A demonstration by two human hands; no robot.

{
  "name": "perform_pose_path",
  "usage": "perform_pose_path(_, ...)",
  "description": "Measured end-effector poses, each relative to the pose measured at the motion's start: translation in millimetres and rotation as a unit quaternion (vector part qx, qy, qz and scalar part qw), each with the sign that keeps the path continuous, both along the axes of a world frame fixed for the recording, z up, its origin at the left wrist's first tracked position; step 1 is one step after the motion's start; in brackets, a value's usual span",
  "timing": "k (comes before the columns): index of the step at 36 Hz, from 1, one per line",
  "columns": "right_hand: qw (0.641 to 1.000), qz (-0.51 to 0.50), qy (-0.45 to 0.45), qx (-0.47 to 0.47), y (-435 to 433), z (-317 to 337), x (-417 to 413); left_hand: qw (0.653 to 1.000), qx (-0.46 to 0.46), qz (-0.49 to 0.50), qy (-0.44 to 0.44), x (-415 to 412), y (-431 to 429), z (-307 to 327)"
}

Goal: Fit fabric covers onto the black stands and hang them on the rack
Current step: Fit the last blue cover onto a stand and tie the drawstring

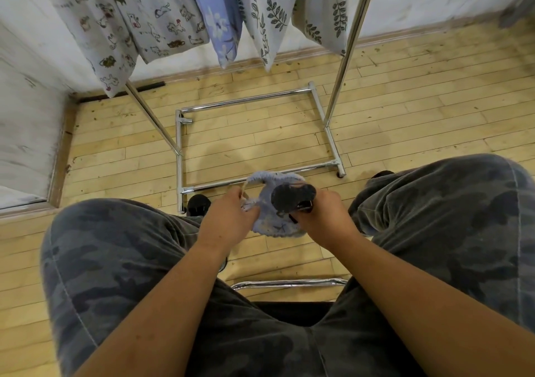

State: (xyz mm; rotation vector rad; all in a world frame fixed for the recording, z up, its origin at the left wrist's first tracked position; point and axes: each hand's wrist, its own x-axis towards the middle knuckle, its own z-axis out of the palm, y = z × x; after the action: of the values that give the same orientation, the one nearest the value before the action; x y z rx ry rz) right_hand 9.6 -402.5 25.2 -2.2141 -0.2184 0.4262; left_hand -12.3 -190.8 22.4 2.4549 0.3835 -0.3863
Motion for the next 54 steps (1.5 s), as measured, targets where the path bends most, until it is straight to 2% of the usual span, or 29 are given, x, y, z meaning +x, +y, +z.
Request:
perform_pose_path(5, 0.996, 0.076, -0.035, -0.03, 2.5, -1.4, -3.9, 0.999, -0.039, 0.005, -0.01, -1.8, 1.1, 6.3)
perform_pose_path(7, 0.992, 0.108, -0.043, -0.055, 4.5, 0.8, -3.5, 0.999, -0.028, -0.018, -0.007, -1.0, 0.3, 5.7)
perform_pose_path(11, 0.98, 0.171, -0.056, -0.084, 6.2, 7.6, -4.4, 0.997, -0.001, -0.05, -0.06, 1.6, 0.0, 0.0)
perform_pose_path(14, 0.975, 0.207, -0.059, -0.053, 8.4, 8.9, -8.2, 0.997, 0.003, -0.037, -0.061, 2.4, 0.0, -1.2)
perform_pose_path(19, 0.967, 0.242, -0.057, -0.05, 10.4, 9.3, -13.6, 0.996, -0.068, 0.032, -0.045, 1.7, 2.4, -1.8)
perform_pose_path(23, 0.967, 0.242, -0.067, -0.041, 12.9, 8.0, -14.9, 0.986, -0.14, 0.074, -0.045, 3.6, 4.6, 0.5)
perform_pose_path(29, 0.967, 0.241, -0.071, -0.042, 13.2, 6.5, -15.1, 0.981, -0.158, 0.071, -0.085, 4.1, 0.6, 6.1)
perform_pose_path(32, 0.966, 0.245, -0.067, -0.046, 12.7, 7.4, -15.4, 0.98, -0.167, 0.088, -0.065, 2.9, -3.3, 8.7)
perform_pose_path(36, 0.97, 0.23, -0.068, -0.05, 11.7, 3.8, -12.9, 0.986, -0.152, 0.067, -0.021, 1.7, -4.0, 7.8)
perform_pose_path(42, 0.973, 0.218, -0.06, -0.054, 11.1, -3.1, -10.9, 0.995, -0.082, -0.047, -0.038, 2.2, -7.2, 5.3)
perform_pose_path(50, 0.979, 0.187, -0.06, -0.063, 9.0, -5.7, -8.5, 0.994, -0.093, 0.038, -0.029, 4.6, -7.6, 6.0)
perform_pose_path(54, 0.985, 0.16, -0.042, -0.057, 7.7, -10.0, -6.8, 0.992, -0.123, 0.027, -0.027, 3.9, -6.0, 9.3)
